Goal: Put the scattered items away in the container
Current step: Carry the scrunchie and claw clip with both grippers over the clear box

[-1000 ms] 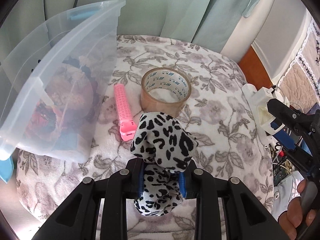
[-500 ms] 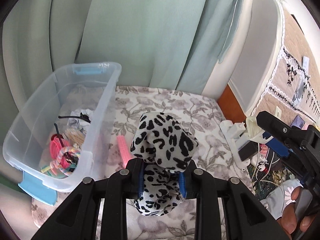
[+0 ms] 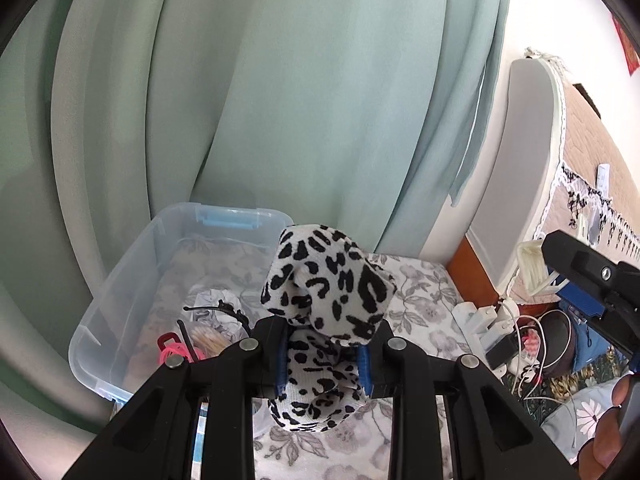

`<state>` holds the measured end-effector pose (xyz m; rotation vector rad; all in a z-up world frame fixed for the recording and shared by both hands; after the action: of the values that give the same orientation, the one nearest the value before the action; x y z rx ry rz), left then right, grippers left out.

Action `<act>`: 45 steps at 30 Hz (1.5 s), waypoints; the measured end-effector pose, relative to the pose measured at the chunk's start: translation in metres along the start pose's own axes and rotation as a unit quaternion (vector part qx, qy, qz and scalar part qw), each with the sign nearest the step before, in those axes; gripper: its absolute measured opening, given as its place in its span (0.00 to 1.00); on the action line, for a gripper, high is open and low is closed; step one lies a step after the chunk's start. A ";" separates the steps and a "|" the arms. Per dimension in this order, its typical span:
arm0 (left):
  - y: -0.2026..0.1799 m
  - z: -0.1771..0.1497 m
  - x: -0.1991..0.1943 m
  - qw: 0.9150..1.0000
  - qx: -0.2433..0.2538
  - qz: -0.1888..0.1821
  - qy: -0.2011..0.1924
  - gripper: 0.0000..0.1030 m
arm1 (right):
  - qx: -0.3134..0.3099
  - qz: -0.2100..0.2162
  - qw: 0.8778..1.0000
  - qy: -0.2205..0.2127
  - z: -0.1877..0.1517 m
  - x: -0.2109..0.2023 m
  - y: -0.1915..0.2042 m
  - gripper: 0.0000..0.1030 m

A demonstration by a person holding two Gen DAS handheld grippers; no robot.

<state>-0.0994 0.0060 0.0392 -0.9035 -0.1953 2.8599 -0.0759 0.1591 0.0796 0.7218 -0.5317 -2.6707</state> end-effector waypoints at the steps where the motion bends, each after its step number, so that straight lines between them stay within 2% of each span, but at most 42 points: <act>1: 0.005 0.002 -0.002 1.000 -0.003 0.001 -0.003 0.28 | -0.008 -0.001 1.000 0.003 -0.001 0.002 0.005 0.59; 12: 0.073 -0.006 0.007 0.997 -0.067 0.029 0.006 0.27 | -0.046 0.006 0.997 0.056 -0.028 0.035 0.041 0.59; 24: 0.128 -0.025 0.022 0.991 -0.122 0.047 0.026 0.28 | -0.077 0.027 0.990 0.118 -0.063 0.080 0.074 0.59; 35: 0.162 -0.040 0.033 0.985 -0.156 0.060 0.044 0.28 | -0.101 0.054 0.976 0.185 -0.102 0.120 0.102 0.59; 45: 0.174 -0.050 0.039 0.982 -0.169 0.066 0.058 0.28 | -0.101 0.072 0.966 0.229 -0.125 0.150 0.110 0.59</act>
<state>-0.1176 -0.1540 -0.0513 -1.1801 -0.6482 2.9332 -0.1090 -0.0299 -0.0354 1.1419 -0.1775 -2.2733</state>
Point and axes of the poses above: each gripper's, at about its wrist camera, not at the fingertips, and x roughly the way its jaws point, y to its left, z to its top, the point moved 7 cm from there along x, roughly the way its jaws point, and after that the axes turned 1 degree about y, right-handed, at the moved point
